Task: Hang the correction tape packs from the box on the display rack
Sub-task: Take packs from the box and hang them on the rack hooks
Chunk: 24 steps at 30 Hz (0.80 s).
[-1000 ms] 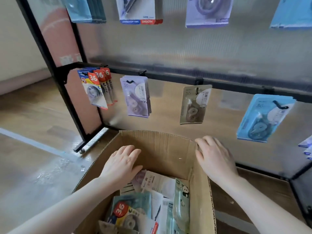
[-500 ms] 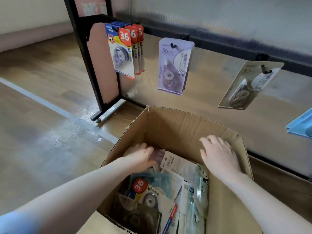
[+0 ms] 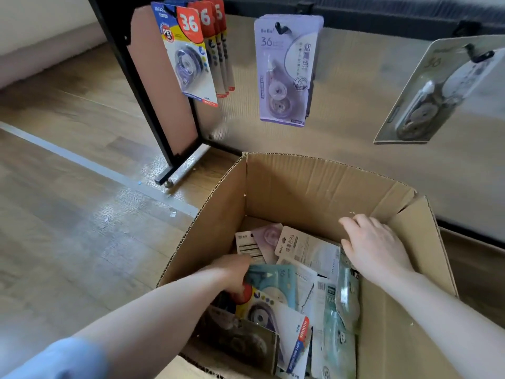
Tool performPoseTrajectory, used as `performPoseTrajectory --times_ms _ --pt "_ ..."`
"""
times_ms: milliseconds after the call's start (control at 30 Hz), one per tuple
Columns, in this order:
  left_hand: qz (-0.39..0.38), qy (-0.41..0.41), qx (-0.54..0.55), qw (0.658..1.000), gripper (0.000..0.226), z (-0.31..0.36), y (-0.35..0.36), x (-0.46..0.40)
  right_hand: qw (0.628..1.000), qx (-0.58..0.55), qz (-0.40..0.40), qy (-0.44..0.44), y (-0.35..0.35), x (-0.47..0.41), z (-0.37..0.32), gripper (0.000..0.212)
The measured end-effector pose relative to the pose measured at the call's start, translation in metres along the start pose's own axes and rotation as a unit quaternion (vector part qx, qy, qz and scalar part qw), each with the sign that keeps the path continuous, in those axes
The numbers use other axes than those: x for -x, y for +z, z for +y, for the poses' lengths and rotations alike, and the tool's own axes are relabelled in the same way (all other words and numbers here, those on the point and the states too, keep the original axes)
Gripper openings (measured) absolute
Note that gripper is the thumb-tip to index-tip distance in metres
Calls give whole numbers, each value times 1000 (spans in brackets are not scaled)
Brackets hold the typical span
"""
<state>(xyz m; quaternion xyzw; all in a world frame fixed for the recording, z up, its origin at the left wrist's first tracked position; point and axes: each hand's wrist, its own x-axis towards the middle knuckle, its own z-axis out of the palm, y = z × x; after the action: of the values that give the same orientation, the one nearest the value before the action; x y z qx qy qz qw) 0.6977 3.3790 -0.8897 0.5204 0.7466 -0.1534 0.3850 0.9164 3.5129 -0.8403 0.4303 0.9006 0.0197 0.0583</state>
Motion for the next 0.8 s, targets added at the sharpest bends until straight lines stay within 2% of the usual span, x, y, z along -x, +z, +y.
performPoseTrajectory --times_ms 133,233,333,400,500,600,667,800 --pt "-23 6 31 999 38 -2 -8 -2 1000 -22 -2 2 1 1 0 28" --pt "-38 15 150 988 27 -3 -12 -2 1000 -24 -8 1 2 1 0 28" --pt "-40 9 339 940 27 0 -15 0 999 -31 -14 5 1 1 1 27" --pt "-14 -3 412 911 23 3 -15 1 999 -34 -16 9 1 2 0 26" --pt "4 -3 375 927 22 6 -14 5 999 -36 -18 10 1 4 1 26" --pt "-99 -7 361 927 32 6 -14 9 999 -32 -18 11 1 4 2 27" --pt "-136 -22 348 927 43 4 -15 9 999 -28 -20 12 1 4 3 27" --pt "-86 -30 348 933 36 3 -20 8 999 -23 -24 14 2 4 2 26"
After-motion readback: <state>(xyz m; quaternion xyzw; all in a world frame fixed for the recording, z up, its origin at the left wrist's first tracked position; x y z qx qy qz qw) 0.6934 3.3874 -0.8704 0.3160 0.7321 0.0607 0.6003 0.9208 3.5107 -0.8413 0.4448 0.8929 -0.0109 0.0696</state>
